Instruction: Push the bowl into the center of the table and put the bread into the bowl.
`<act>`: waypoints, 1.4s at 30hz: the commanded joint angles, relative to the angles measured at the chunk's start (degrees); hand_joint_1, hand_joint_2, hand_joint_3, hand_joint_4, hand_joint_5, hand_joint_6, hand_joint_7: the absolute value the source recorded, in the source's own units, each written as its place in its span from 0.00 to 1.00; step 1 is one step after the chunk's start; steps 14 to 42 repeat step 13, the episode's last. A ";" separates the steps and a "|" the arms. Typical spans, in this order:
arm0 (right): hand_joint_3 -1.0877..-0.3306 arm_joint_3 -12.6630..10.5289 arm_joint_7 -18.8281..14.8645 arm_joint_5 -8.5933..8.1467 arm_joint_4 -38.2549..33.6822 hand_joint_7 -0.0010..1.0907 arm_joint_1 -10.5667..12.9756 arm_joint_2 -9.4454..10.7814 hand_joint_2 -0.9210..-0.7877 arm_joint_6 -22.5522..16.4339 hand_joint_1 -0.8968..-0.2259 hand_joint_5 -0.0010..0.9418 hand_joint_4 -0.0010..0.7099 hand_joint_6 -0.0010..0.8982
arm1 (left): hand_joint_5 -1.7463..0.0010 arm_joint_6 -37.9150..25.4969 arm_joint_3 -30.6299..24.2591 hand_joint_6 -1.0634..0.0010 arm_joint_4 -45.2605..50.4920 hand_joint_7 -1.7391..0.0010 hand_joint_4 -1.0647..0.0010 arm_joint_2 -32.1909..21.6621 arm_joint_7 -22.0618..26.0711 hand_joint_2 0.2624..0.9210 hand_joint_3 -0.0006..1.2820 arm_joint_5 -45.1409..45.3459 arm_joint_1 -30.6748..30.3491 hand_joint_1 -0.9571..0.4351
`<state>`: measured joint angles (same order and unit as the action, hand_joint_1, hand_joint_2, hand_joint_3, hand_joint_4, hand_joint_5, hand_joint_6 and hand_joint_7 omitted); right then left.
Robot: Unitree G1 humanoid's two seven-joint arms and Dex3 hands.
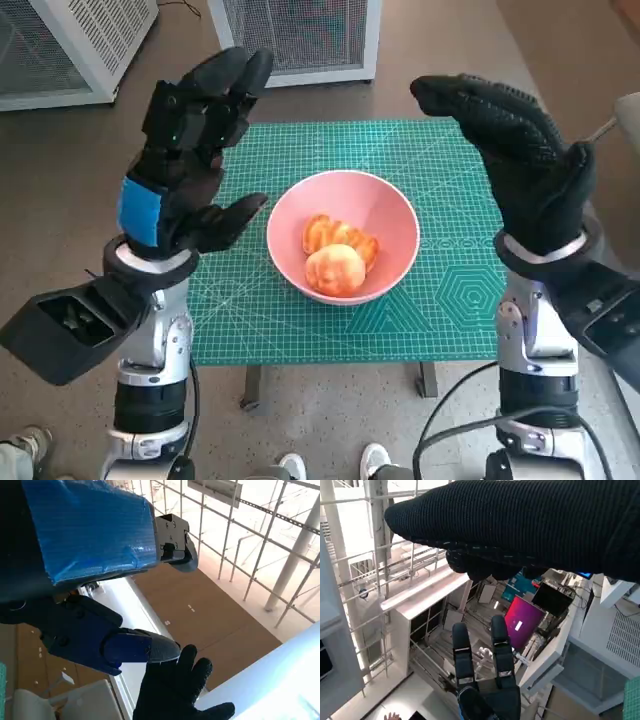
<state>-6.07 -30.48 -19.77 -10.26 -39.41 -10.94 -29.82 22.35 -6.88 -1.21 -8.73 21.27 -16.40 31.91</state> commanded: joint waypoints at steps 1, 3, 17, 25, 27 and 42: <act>0.78 0.44 0.65 1.07 -0.13 0.58 1.06 0.44 0.00 0.16 0.50 0.00 0.53 0.05 | 1.00 0.25 -0.32 0.89 0.12 0.71 0.75 -0.44 0.75 1.00 0.27 -1.19 -0.59 0.24; 0.78 0.53 0.77 1.12 -0.14 0.58 1.16 0.49 0.00 0.09 0.50 0.00 0.53 0.05 | 1.00 -0.02 -0.34 0.88 0.24 0.71 0.75 -0.47 0.92 1.00 0.27 -1.40 -0.72 0.24; 0.73 0.94 1.56 2.27 -0.24 0.63 1.55 0.91 0.00 -0.73 0.53 0.00 0.52 0.02 | 1.00 0.12 -0.10 0.87 0.28 0.72 0.75 -0.74 1.51 1.00 0.27 -1.42 -1.09 0.25; 0.73 0.94 1.56 2.27 -0.24 0.63 1.55 0.91 0.00 -0.73 0.53 0.00 0.52 0.02 | 1.00 0.12 -0.10 0.87 0.28 0.72 0.75 -0.74 1.51 1.00 0.27 -1.42 -1.09 0.25; 0.73 0.94 1.56 2.27 -0.24 0.63 1.55 0.91 0.00 -0.73 0.53 0.00 0.52 0.02 | 1.00 0.12 -0.10 0.87 0.28 0.72 0.75 -0.74 1.51 1.00 0.27 -1.42 -1.09 0.25; 0.73 0.94 1.56 2.27 -0.24 0.63 1.55 0.91 0.00 -0.73 0.53 0.00 0.52 0.02 | 1.00 0.12 -0.10 0.87 0.28 0.72 0.75 -0.74 1.51 1.00 0.27 -1.42 -1.09 0.25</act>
